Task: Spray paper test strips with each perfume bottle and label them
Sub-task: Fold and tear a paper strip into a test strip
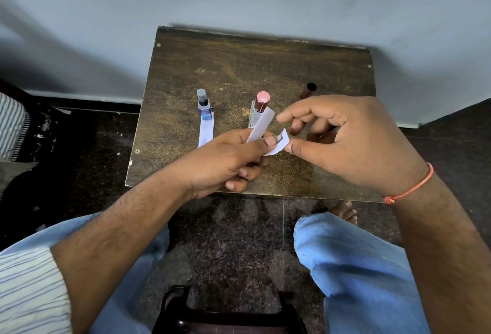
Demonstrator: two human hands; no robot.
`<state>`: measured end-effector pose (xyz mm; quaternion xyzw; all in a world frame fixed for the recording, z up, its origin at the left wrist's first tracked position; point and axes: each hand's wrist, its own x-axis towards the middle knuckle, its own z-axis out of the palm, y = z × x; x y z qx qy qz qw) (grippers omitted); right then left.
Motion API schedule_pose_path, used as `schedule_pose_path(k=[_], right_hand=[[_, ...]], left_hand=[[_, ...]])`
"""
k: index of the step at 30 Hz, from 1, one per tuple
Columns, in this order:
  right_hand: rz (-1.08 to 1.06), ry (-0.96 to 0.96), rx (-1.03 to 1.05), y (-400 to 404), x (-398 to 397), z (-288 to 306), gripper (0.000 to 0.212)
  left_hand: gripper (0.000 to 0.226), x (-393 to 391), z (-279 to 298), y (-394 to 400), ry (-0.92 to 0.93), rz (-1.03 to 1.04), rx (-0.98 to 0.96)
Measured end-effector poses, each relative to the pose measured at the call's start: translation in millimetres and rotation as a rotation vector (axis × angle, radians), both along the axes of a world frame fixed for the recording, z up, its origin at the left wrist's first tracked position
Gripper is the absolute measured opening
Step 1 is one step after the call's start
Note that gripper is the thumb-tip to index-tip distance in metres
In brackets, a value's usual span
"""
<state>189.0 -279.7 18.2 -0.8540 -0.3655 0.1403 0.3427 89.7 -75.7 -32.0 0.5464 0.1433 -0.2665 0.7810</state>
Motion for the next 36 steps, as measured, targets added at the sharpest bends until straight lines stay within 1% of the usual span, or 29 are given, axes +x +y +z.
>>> schedule_pose_path(k=[1,3,6,8,10,15,18,21,24,25,29,33,36], right_hand=[[0.001,0.010,0.017,0,0,0,0.033],[0.020,0.015,0.039,1,0,-1,0.025],[0.074,0.031,0.036,1,0,1,0.012],[0.106,0.044,0.033,1,-1,2,0.009],[0.116,0.070,0.047,1,-5,4,0.005],[0.075,0.135,0.109,0,-9,11,0.006],[0.057,0.151,0.153,0,-10,15,0.011],[0.057,0.202,0.216,-2,-14,22,0.013],[0.070,0.340,0.318,-3,-19,32,0.022],[0.081,0.378,0.345,-3,-21,34,0.024],[0.165,0.431,0.359,-1,-26,37,0.029],[0.212,0.496,0.353,0,-32,39,0.032],[0.237,0.555,0.357,-2,-31,42,0.027]], left_hand=[[0.024,0,0,0,0.003,-0.001,0.003],[0.024,0,-1,0,0.011,0.000,-0.011],[0.023,1,0,2,0.039,-0.014,-0.103],[0.029,1,0,3,0.084,-0.023,-0.162],[0.028,1,0,2,0.112,-0.034,-0.216],[0.023,2,0,4,0.181,-0.038,-0.406],[0.024,3,0,4,0.202,-0.065,-0.472],[0.030,3,0,0,0.193,-0.092,-0.415],[0.023,4,0,-6,0.137,-0.106,-0.259],[0.024,4,-1,-8,0.131,-0.107,-0.216],[0.027,3,-3,-13,0.109,-0.086,-0.100],[0.030,2,-5,-16,0.064,-0.097,-0.054],[0.036,1,-3,-18,0.042,-0.152,-0.046]])
